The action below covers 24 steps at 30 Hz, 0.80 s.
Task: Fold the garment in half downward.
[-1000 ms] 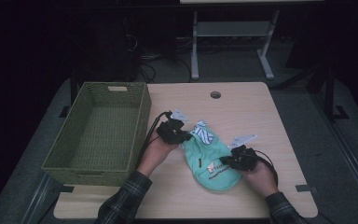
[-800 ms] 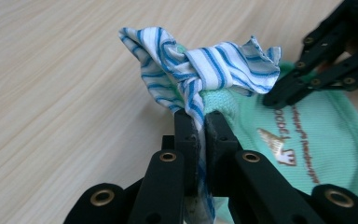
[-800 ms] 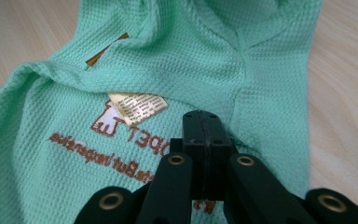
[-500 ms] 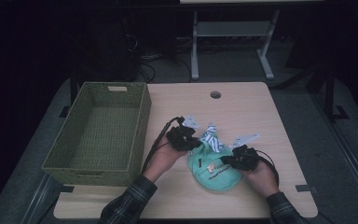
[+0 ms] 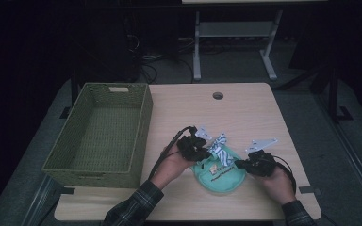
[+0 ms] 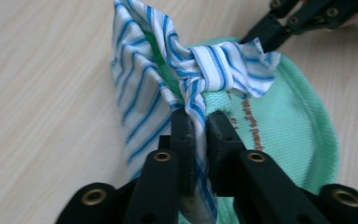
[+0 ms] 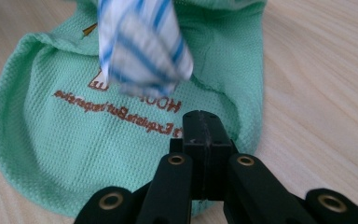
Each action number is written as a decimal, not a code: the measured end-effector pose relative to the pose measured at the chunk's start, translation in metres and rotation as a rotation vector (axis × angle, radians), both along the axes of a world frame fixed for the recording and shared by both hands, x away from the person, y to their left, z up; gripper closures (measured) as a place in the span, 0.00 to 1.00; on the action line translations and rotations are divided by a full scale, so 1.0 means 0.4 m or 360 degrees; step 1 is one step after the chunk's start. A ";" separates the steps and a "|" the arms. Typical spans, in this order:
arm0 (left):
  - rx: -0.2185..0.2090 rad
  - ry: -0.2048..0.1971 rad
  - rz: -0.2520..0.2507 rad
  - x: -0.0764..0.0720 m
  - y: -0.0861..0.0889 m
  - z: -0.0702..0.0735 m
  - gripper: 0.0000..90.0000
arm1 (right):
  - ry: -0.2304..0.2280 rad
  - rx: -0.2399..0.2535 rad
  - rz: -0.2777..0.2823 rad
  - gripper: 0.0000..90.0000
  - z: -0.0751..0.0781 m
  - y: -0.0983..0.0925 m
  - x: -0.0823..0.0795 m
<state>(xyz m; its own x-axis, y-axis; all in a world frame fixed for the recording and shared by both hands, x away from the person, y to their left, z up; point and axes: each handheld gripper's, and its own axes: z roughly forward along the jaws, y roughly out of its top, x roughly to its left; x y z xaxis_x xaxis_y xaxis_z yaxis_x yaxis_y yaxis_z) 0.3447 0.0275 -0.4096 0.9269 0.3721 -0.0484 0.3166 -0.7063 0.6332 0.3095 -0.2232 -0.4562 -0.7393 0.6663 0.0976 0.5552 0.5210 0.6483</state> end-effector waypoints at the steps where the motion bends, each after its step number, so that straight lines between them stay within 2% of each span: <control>1: 0.0001 0.0003 -0.0009 -0.002 -0.003 -0.002 0.87 | 0.0001 -0.0001 0.0001 1.00 -0.001 0.001 0.000; 7: -0.0019 0.0033 -0.0031 -0.010 -0.008 -0.002 0.76 | 0.0006 -0.0006 0.0017 1.00 -0.006 0.008 0.001; 13: -0.0092 0.0050 -0.0040 -0.012 -0.005 0.012 0.65 | 0.0004 -0.0007 0.0000 1.00 -0.002 0.001 0.000; 15: -0.0138 0.0064 -0.0033 -0.013 -0.003 0.022 0.62 | 0.0003 0.0009 -0.0011 1.00 0.001 -0.004 -0.001; 17: -0.0154 0.0046 -0.0041 -0.011 -0.002 0.036 0.61 | -0.0005 0.0014 -0.0006 1.00 0.001 -0.008 -0.001; 20: -0.0181 0.0036 -0.0011 0.000 -0.005 0.048 0.62 | -0.0005 0.0013 -0.0004 1.00 0.002 -0.008 -0.002; 24: -0.0184 0.0035 0.0040 0.024 -0.019 0.040 0.64 | 0.0001 0.0007 0.0013 1.00 0.004 -0.002 -0.006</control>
